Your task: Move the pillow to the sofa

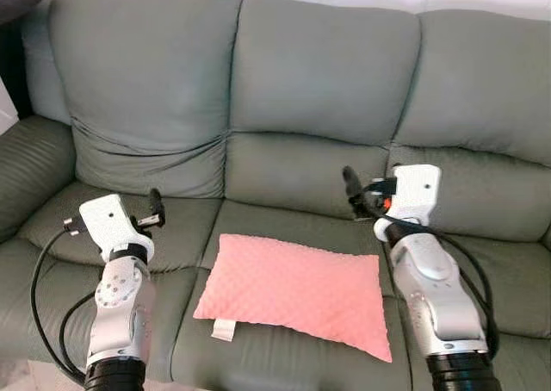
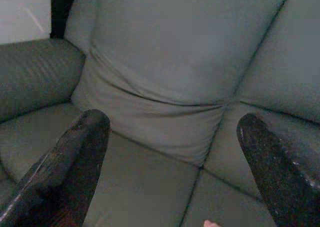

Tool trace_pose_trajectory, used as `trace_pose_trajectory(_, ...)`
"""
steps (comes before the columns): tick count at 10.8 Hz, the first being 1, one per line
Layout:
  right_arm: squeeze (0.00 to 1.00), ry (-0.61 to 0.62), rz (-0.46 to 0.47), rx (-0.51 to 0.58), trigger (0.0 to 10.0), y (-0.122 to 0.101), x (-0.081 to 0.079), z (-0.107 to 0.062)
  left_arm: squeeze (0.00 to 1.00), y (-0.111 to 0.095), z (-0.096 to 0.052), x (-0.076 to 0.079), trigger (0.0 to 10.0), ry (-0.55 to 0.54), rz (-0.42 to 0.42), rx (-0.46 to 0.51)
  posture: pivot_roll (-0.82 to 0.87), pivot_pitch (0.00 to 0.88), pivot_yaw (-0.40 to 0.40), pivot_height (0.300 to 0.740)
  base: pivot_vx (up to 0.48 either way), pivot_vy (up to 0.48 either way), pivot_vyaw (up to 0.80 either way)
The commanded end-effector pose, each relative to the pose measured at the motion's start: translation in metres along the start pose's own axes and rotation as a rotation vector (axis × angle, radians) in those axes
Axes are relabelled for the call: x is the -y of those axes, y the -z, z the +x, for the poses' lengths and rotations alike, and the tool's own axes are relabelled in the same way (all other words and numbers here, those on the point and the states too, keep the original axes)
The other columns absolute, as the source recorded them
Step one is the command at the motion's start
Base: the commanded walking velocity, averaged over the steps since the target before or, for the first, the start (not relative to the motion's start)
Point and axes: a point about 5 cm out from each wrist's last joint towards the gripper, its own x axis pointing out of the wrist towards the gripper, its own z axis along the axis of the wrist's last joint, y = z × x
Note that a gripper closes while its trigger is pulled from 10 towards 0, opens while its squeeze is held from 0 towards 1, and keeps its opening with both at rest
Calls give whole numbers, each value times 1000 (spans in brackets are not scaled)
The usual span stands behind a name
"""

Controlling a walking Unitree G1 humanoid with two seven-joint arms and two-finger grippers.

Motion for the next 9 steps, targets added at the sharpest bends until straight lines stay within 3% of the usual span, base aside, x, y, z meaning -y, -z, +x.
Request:
trace_pose_trajectory(1, 455, -6, -7, 23, 10000, -6, 0, 1, 0, 0, 2, 3, 10000, 7, 6, -16, -110, 0, -26, 740, 0, 0, 0)
trace_pose_trajectory(6, 451, -1, -11, 10, 10000, -2, -2, -3, 0, 0, 3, 11, 10000, 76, 28, -43, -124, 0, -4, 740, 0, 0, 800)
trace_pose_trajectory(9, 478, -5, -3, 5, 10000, -1, -3, -3, 0, 1, 2, 5, 10000, 61, 12, -62, -128, 0, 1, 740, 0, 0, 800)
